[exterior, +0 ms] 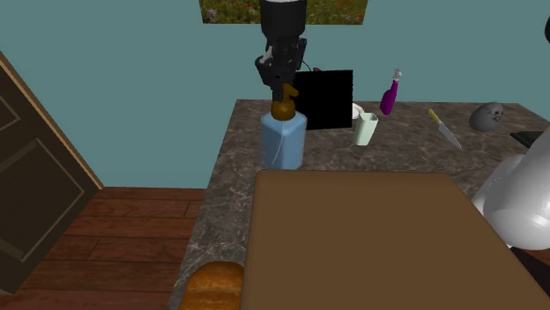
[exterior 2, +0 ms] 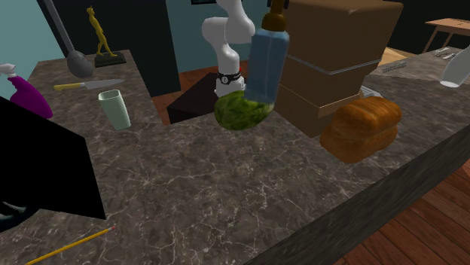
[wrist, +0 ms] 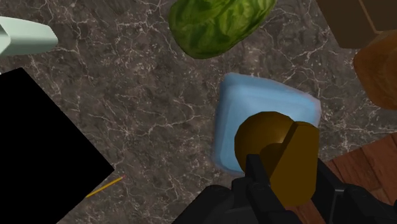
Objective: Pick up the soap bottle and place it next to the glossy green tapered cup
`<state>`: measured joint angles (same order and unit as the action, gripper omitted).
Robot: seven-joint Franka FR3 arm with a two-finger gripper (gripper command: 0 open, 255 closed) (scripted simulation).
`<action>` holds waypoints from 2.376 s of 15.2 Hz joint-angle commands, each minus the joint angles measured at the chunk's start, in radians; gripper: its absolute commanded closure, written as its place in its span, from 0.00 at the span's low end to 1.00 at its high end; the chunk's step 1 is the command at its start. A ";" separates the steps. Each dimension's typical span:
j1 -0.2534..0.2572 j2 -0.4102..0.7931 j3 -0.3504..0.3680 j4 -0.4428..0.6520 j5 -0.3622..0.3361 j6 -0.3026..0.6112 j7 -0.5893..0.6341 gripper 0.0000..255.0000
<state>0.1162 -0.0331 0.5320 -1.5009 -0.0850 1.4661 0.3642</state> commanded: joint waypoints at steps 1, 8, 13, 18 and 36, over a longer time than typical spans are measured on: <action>-0.030 -0.066 -0.035 -0.059 0.031 0.006 -0.064 1.00; -0.092 -0.230 -0.167 -0.194 0.079 0.004 -0.263 1.00; -0.128 -0.306 -0.262 -0.251 0.079 -0.008 -0.396 1.00; -0.163 -0.353 -0.355 -0.278 0.061 -0.022 -0.525 1.00; -0.292 -0.290 -0.682 -0.136 -0.026 -0.069 -0.984 1.00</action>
<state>-0.1687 -0.3340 -0.1315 -1.6542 -0.1078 1.4013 -0.5918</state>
